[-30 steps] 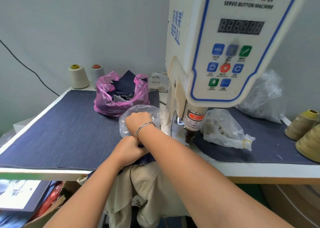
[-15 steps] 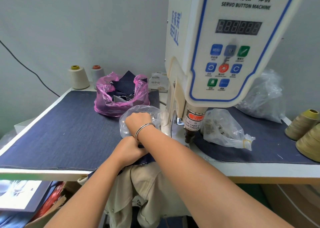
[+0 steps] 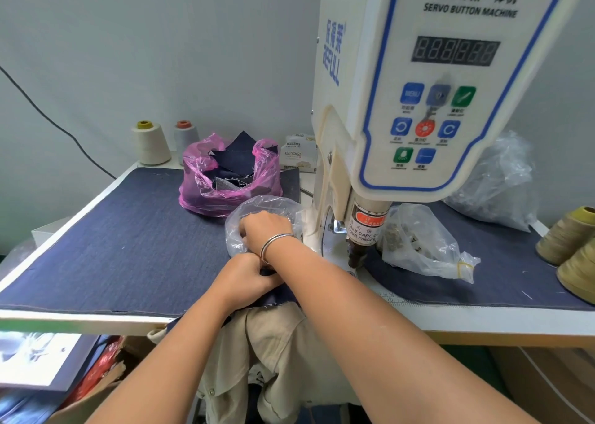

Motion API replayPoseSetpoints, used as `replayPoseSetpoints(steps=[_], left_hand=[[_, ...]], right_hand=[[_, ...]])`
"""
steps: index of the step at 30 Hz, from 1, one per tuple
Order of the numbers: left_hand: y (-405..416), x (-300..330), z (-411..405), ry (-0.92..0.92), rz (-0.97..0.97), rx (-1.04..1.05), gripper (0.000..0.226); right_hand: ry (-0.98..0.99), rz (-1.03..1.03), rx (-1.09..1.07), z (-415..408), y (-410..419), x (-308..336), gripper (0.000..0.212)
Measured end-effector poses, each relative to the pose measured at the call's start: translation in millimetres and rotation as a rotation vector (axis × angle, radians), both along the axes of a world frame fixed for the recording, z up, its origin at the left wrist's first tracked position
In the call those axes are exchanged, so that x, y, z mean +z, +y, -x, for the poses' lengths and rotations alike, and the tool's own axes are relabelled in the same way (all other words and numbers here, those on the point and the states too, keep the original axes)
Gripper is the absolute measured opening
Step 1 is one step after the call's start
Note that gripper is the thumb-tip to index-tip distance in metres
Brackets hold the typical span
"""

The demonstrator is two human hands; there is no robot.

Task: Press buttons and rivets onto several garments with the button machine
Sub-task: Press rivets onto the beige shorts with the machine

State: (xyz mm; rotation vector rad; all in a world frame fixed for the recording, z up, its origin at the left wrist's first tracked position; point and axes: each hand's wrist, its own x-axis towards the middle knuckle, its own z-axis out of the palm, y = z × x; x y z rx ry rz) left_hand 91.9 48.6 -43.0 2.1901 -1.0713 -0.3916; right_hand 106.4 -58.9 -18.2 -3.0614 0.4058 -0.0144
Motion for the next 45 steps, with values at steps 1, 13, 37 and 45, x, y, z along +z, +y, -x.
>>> replayPoseSetpoints(steps=[1,13,37,45], left_hand=[[0,0,0,-0.006,-0.008,0.010,0.040],[0,-4,-3,0.005,-0.021,0.008,0.036],[3,4,1,0.044,0.056,-0.024,0.027],[4,4,2,0.066,0.062,-0.027,0.016]], right_hand=[[-0.008,0.006,0.015,0,-1,1,0.032],[-0.053,0.385,0.117,-12,4,3,0.030],[-0.467,-0.451,-0.238,19,-2,5,0.014],[-0.715,-1.495,-0.273,113,36,20,0.022]])
